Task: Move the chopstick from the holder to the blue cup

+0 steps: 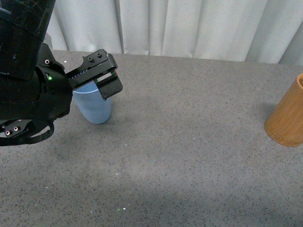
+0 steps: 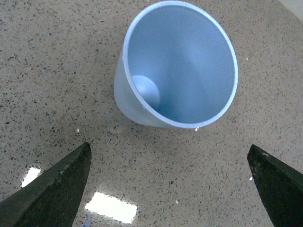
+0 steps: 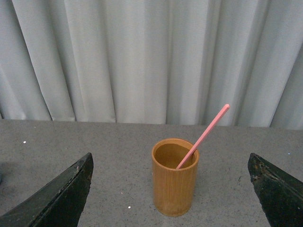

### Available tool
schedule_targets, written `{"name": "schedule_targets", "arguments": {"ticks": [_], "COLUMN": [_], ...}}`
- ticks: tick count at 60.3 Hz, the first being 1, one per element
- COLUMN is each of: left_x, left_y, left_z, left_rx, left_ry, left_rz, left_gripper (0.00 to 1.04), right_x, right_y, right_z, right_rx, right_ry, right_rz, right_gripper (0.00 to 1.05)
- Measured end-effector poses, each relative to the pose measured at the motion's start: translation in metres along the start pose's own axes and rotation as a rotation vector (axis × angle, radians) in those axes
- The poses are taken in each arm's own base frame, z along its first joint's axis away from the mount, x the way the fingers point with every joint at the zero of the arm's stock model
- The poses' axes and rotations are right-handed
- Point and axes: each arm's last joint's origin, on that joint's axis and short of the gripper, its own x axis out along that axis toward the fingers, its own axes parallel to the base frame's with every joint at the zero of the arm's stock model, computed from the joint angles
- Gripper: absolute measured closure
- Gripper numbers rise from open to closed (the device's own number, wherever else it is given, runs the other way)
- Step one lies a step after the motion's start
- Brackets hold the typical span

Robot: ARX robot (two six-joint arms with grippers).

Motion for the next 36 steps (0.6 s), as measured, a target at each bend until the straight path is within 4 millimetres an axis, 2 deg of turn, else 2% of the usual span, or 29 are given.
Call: {"name": "schedule_targets", "arguments": {"ticks": [36], "left_x": [0.01], "left_y": [-0.001], "left_z": [0.014], "left_rx": [-0.098], "left_ry": [-0.033], "left_rz": [0.072], "left_gripper": [0.07], "right_x": [0.0], "right_y": [0.0], "right_z": [0.0], "right_rx": [0.0], "right_ry": [0.0], "right_rz": [0.0], "right_gripper": [0.1]}}
